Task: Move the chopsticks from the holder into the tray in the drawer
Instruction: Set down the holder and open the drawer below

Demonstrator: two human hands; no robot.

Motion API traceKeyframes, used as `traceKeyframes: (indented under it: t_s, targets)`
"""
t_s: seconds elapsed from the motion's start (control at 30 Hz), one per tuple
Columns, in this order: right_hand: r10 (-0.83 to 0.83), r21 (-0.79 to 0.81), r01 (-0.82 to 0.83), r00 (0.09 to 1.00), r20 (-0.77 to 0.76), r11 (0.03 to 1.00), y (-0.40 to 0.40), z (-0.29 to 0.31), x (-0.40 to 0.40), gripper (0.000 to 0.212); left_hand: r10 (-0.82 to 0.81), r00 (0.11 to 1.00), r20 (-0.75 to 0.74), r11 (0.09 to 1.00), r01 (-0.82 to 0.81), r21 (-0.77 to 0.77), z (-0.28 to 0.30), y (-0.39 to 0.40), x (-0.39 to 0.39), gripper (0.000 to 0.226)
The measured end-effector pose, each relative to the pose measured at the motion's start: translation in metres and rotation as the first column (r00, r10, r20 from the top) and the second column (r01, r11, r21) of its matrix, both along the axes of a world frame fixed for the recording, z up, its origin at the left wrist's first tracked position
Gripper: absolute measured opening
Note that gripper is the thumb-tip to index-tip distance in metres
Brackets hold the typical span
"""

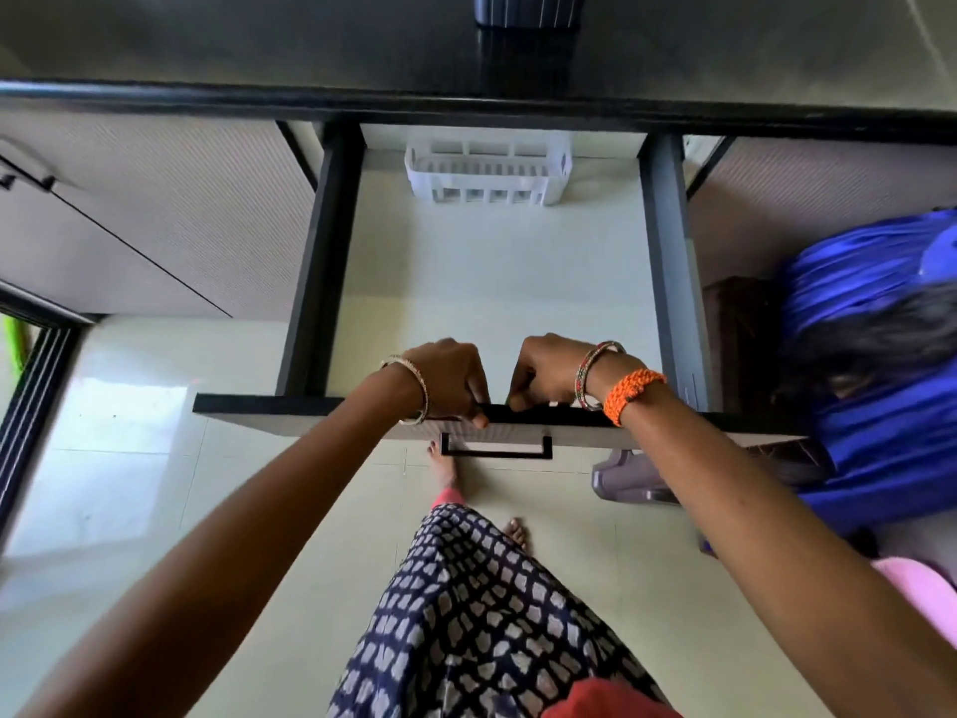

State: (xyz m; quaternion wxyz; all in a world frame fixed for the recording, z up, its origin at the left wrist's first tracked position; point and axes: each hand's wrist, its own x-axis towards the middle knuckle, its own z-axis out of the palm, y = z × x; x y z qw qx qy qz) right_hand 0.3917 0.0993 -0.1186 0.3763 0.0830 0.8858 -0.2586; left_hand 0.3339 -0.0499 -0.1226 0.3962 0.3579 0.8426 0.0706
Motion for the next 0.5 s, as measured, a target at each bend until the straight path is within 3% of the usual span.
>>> traceKeyframes:
  t_s: [0.23,0.33,0.4,0.5]
  targets:
    - [0.055,-0.072,-0.05,0.996,0.071,0.996,-0.015,-0.011,0.036,0.022,-0.07,0.998,-0.008,0.997,0.07,-0.028,-0.004,-0.022,0.038,0.028]
    - [0.125,-0.128,-0.115,0.989,0.076,0.985,-0.002,-0.01,0.026,0.025,-0.08,0.989,0.127,0.997,0.081,0.003,0.001,-0.022,0.024,0.029]
    - [0.092,-0.096,-0.091,0.996,-0.004,0.991,0.011,-0.008,0.008,0.027,-0.055,0.981,0.188,0.997,0.042,0.072,0.006,-0.016,-0.003,0.033]
    - [-0.041,0.02,0.046,0.975,-0.22,0.999,0.034,-0.013,-0.039,0.03,0.074,0.997,-0.029,0.966,-0.064,0.249,-0.002,0.003,-0.066,0.035]
